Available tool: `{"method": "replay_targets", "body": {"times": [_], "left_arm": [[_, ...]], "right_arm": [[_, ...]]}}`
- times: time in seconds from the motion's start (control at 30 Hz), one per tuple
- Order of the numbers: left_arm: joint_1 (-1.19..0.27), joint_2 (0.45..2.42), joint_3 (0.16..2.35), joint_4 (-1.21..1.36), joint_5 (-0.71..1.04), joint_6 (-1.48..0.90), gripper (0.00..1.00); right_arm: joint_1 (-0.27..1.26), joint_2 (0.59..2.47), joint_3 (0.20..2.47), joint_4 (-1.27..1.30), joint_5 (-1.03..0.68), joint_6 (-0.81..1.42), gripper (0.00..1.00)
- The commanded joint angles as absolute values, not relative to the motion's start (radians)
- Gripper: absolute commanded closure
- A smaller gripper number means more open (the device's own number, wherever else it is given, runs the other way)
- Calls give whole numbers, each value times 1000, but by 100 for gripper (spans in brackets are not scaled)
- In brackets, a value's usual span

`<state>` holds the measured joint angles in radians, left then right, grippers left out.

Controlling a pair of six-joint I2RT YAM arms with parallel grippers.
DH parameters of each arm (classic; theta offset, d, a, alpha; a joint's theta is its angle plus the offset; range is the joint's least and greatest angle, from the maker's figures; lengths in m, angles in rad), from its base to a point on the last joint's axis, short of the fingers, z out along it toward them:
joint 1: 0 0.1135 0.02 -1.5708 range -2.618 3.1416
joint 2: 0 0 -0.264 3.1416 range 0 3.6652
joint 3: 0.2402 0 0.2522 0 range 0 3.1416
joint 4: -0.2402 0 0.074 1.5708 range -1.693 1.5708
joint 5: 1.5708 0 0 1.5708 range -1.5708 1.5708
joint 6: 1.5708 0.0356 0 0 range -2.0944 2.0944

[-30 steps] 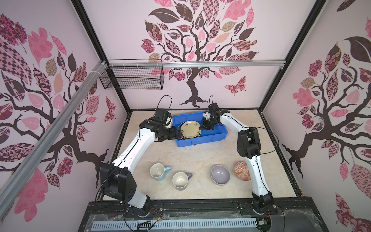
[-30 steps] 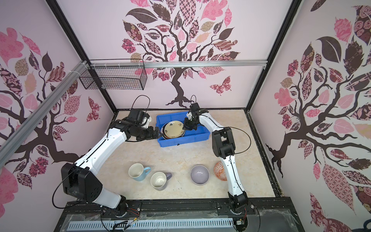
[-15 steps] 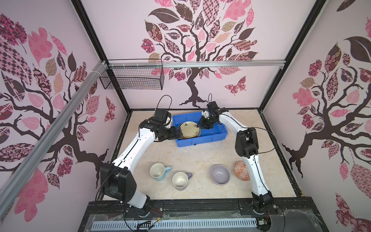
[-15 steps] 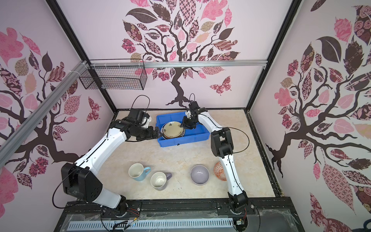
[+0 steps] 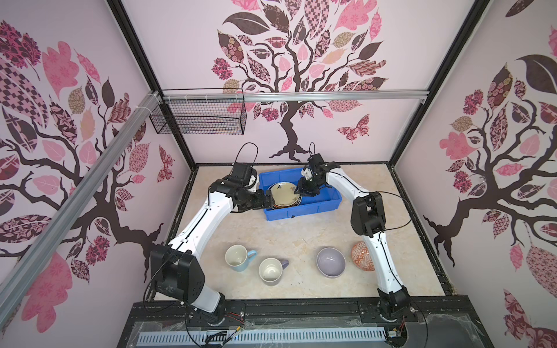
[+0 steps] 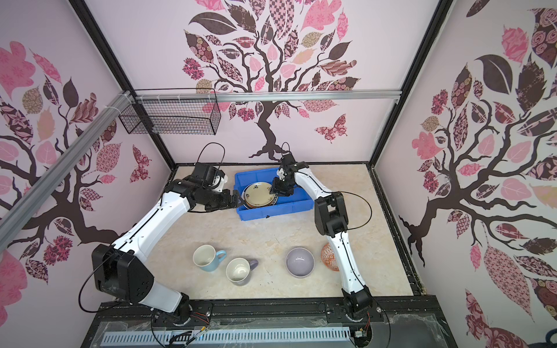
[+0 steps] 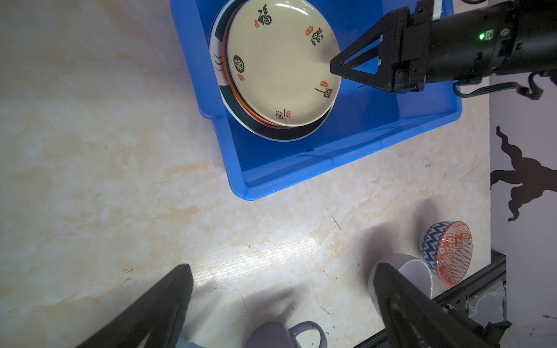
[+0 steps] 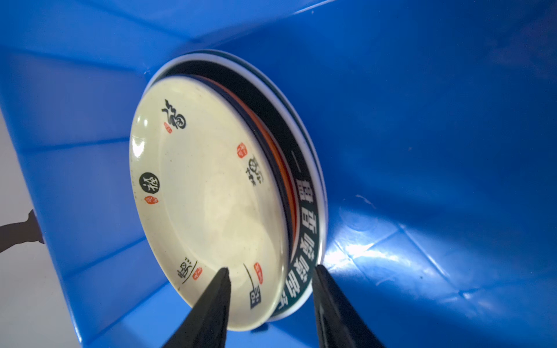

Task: Place the mixed dishes into the plastic bin
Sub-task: 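Lower the cream plate onto the plate stack and open the right gripper, then move the right gripper to the bin's wall nearest it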

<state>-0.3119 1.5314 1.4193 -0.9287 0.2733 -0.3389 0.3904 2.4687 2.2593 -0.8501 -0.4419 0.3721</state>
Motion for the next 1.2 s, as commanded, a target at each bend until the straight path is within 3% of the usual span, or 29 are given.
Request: {"method": "replay_targets", "body": {"times": [0.0,0.2,0.57,0.77,0.93,1.17], "left_arm": [[-308,1515,1446,-917,307,-333,2],[-344,1486,1420,-900,328,-343,2],[-439,1440,1341,-912,319,-361,2],[-460,1420,1293,-922,336,-375,2],[-475,1410,1280,-943,303,-382,2],[-474,1444,1309,-999,183,-373,1]], "right_arm": [[385,2297,2215,-868,-405,349,50],[369,2090,2023,-857,-332,334,49],[337,1619,1414,-765,-180,361,50],[322,1442,1195,-718,-103,394,50],[271,1439,1142,-637,-91,418,46],[232,1691,1350,-600,-92,377,43]]}}
